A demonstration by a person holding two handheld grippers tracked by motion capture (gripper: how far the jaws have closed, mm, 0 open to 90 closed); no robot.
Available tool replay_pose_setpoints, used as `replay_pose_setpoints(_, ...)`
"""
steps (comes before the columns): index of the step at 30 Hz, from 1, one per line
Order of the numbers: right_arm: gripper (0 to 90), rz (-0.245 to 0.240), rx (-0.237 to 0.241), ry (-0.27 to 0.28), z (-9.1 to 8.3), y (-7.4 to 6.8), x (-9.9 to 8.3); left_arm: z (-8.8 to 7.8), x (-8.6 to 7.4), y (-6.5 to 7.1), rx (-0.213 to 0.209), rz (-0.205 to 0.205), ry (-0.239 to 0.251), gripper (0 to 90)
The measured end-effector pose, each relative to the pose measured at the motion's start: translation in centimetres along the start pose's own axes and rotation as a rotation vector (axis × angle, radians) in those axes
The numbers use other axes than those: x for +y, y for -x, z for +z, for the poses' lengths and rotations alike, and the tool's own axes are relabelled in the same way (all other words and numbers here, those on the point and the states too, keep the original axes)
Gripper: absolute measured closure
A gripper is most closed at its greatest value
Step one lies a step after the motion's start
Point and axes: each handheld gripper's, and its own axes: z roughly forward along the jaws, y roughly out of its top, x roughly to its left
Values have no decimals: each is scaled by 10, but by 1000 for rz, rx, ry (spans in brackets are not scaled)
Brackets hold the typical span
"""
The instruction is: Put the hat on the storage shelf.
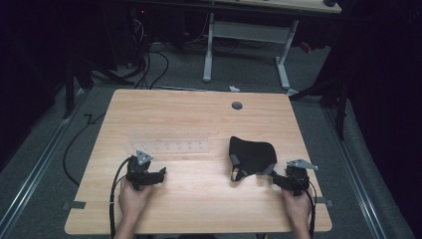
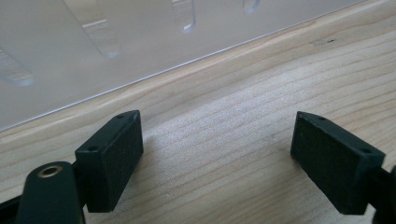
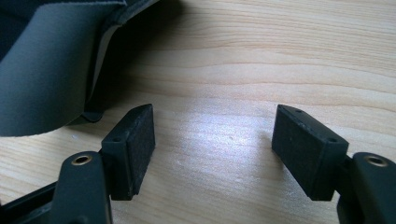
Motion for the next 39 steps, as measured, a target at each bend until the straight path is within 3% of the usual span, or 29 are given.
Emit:
replay_pose_setpoints(25,302,-3,0,-3,0,0,0,0,0,0,-1,1,0,176)
replay_pose_setpoints(32,244,-27,31,-19,-1,0,0,0,0,0,-1,0,-2,176)
replay_pose_setpoints(39,303,-16,77,6,-13,-4,-6,0,0,0,0,1,0,176)
